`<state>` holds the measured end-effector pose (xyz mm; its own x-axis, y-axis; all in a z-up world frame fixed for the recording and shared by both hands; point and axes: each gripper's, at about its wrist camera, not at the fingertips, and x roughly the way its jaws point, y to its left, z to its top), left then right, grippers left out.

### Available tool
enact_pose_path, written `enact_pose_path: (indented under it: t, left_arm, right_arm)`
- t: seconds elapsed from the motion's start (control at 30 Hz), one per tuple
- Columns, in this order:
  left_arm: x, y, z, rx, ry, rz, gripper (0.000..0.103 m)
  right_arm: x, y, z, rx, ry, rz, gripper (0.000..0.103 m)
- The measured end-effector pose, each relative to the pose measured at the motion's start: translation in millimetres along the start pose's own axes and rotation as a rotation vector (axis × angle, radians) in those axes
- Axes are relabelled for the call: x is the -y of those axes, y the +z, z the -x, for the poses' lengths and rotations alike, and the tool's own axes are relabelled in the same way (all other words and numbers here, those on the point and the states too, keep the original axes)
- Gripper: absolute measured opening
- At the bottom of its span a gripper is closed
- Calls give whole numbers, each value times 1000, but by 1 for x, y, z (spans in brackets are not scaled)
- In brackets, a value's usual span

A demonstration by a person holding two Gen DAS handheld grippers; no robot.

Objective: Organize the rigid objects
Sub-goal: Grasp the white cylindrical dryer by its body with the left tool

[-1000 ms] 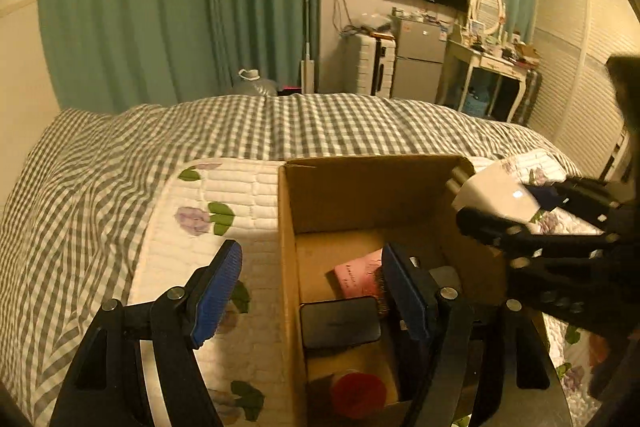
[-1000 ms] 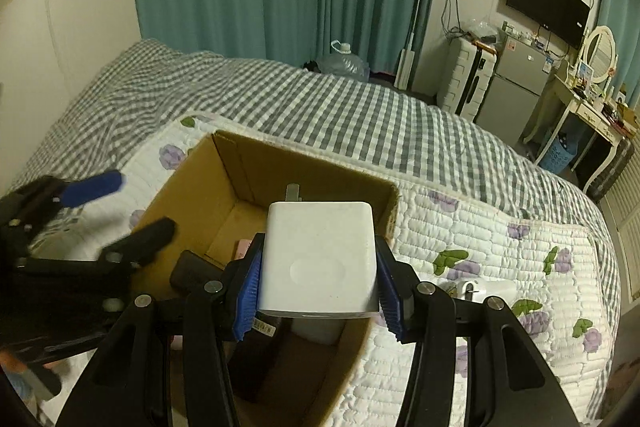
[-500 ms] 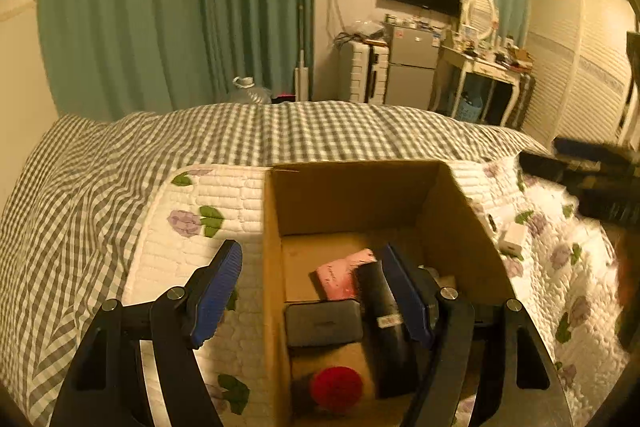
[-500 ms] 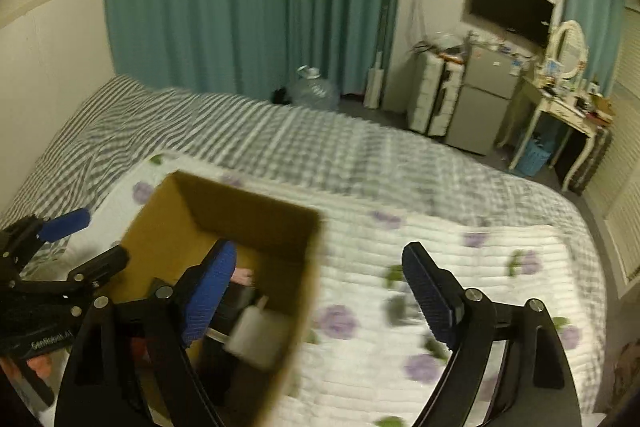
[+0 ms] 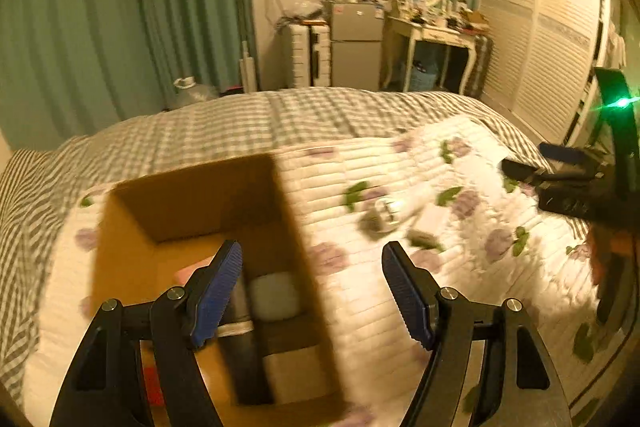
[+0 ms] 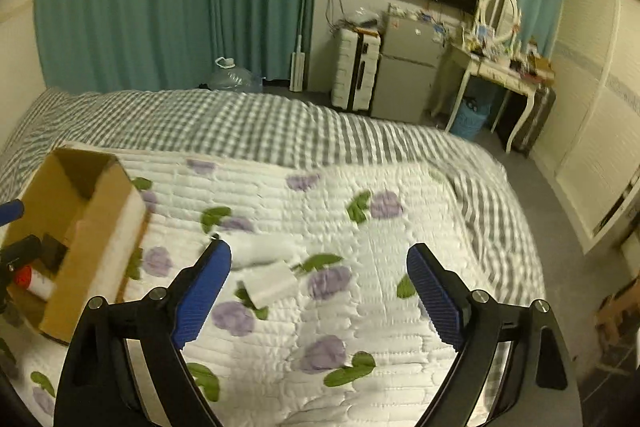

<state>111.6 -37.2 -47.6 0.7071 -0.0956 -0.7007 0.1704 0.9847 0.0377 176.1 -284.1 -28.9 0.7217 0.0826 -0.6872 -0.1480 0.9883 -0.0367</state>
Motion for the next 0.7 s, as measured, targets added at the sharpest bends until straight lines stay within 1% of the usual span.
enact_pose_path:
  t: [0.1, 0.2, 0.27, 0.33, 0.37, 0.43, 0.5, 0.57, 0.63, 0.7]
  left_arm:
    - [32, 6, -26, -40, 3, -28, 75]
    - [59, 4, -55, -98, 6, -65, 75]
    - [74, 3, -77, -142, -2, -77, 75]
    - [82, 1, -92, -162, 13, -88, 75]
    - [88, -1, -103, -169, 36, -114, 75]
    - [94, -3, -120, -167, 83, -143, 75]
    - [94, -6, -135, -165, 109, -161, 75]
    - [91, -8, -150, -148, 135, -158, 75]
    - [88, -10, -161, -137, 134, -148, 75]
    - [88, -12, -168, -110, 126, -172, 75]
  right_arm:
    - [11, -8, -13, -28, 20, 1, 90]
    - [18, -10, -21, -28, 30, 18, 90]
    - [25, -9, -24, -24, 59, 11, 90]
    - [30, -10, -31, -24, 80, 27, 90]
    - [32, -12, -36, -26, 80, 45, 90]
    - [34, -15, -47, -41, 91, 69, 90]
    - [36, -19, -58, -67, 117, 62, 90]
    - [36, -22, -68, -96, 140, 60, 90]
    - [37, -23, -76, -119, 160, 53, 90]
    - [38, -25, -83, -140, 169, 43, 90]
